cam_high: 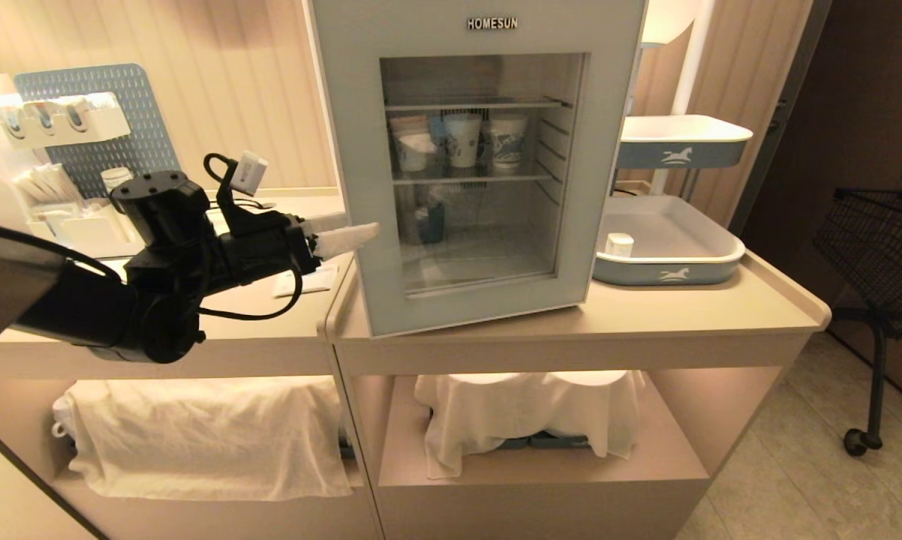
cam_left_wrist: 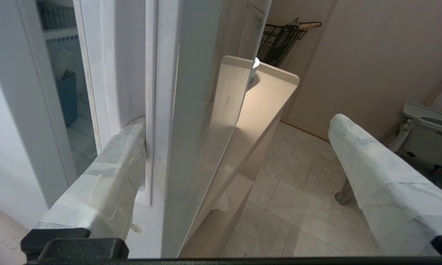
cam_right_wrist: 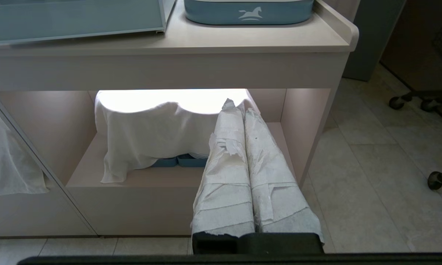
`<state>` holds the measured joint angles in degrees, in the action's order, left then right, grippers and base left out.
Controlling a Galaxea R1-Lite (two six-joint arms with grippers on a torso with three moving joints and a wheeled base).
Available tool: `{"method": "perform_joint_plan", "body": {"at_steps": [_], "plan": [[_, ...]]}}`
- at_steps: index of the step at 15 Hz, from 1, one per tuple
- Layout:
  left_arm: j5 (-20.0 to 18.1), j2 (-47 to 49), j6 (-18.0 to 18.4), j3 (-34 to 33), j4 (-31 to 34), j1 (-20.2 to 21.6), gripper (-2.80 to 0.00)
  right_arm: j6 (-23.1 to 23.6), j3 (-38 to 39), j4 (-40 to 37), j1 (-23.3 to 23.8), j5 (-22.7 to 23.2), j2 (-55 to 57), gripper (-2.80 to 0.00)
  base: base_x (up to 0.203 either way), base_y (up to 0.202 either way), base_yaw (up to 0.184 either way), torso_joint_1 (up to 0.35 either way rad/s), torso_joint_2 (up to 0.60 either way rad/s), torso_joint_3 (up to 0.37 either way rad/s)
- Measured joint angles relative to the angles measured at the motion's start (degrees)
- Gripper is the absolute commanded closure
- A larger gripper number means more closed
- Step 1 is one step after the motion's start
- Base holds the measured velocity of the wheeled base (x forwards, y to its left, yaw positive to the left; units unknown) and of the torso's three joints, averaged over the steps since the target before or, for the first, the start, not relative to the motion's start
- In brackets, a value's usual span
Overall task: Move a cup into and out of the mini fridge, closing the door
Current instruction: Open the freezer door
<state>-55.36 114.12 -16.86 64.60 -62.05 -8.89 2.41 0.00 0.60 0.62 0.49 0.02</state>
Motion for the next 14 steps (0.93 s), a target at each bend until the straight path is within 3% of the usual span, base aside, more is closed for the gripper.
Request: {"method": "perform_joint_plan", "body": {"at_steps": [14], "plan": [[6.0,-12.7,-1.4,-14.1,1.0,1.3,-2.8,0.0,0.0,0.0,0.0,0.0,0.0,0.0,0.0,0.0,0.0,0.0,0.0,0.0]]}}
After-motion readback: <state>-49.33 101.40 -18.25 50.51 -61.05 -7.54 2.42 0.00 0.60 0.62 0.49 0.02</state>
